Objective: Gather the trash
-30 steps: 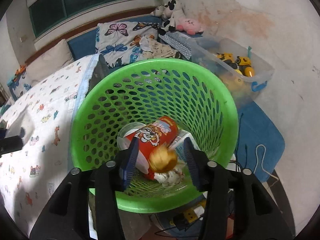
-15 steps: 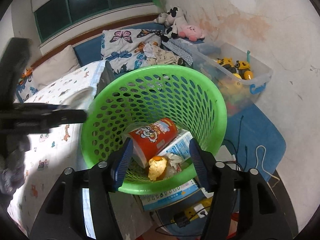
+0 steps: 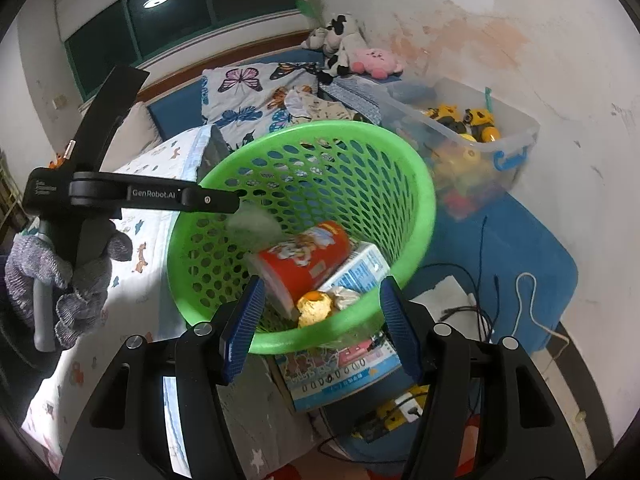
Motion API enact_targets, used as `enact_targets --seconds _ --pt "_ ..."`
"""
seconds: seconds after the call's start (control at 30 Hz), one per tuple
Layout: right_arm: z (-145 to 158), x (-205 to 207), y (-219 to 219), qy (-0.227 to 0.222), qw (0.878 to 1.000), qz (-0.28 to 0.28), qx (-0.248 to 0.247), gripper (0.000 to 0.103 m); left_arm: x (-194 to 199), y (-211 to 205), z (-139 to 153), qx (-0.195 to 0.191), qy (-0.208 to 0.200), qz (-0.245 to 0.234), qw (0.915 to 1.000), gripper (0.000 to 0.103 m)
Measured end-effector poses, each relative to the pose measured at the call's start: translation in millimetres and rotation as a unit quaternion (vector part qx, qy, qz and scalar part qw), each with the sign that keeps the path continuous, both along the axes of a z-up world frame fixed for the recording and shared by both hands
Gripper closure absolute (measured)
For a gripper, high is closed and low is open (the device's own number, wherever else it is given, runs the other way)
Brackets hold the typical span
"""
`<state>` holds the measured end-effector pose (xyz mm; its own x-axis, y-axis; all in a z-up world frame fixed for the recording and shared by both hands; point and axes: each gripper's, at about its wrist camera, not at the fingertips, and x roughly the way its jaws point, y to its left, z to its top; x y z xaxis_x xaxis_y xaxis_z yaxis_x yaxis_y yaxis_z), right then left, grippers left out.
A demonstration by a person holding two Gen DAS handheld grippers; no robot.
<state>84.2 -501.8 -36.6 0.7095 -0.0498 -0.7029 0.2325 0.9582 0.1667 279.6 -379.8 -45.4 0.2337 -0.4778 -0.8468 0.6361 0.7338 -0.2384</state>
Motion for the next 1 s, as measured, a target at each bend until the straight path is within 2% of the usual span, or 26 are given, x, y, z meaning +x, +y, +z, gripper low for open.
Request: enact_targets --seconds 0.07,0.2,0.33,0.43,0.53,0.77,1.0 --pt "-1.4 -2.9 -1.6 0.001 1.0 -0.001 0.006 0.042 -0.3 5.4 0.8 -0.01 0.004 0.005 0.9999 0.036" --pt "1.2 -8.2 2.1 -0.001 1.0 0.005 0.007 0.042 -10.0 22.5 11.7 -0.016 -0.019 0.006 0.9997 0.036" --pt "7.1 -14.1 16.9 -0.01 1.0 0.02 0.006 0.036 -23.1 48.2 28.1 -0.024 -0.045 0.017 0.9986 0.024" --pt "11.6 -17.5 31.3 -0.016 0.999 0.029 0.006 0.036 -38.1 75.4 41.0 -0.033 -0.063 0.029 0.9971 0.022" --pt "18.6 -20.1 46.5 -0.024 0.999 0.037 0.007 0.033 -52.7 102.5 52.4 -0.037 -0.083 0.042 0.995 0.014" --pt "35.1 -23.8 90.2 -0.037 0.997 0.064 -0.006 0.025 -86.0 174.7 73.7 -0.035 -0.128 0.092 0.9869 0.008" --pt "45.2 -28.4 135.7 -0.041 0.996 0.084 -0.011 0.016 -117.1 248.3 80.4 -0.027 -0.145 0.163 0.9754 0.007"
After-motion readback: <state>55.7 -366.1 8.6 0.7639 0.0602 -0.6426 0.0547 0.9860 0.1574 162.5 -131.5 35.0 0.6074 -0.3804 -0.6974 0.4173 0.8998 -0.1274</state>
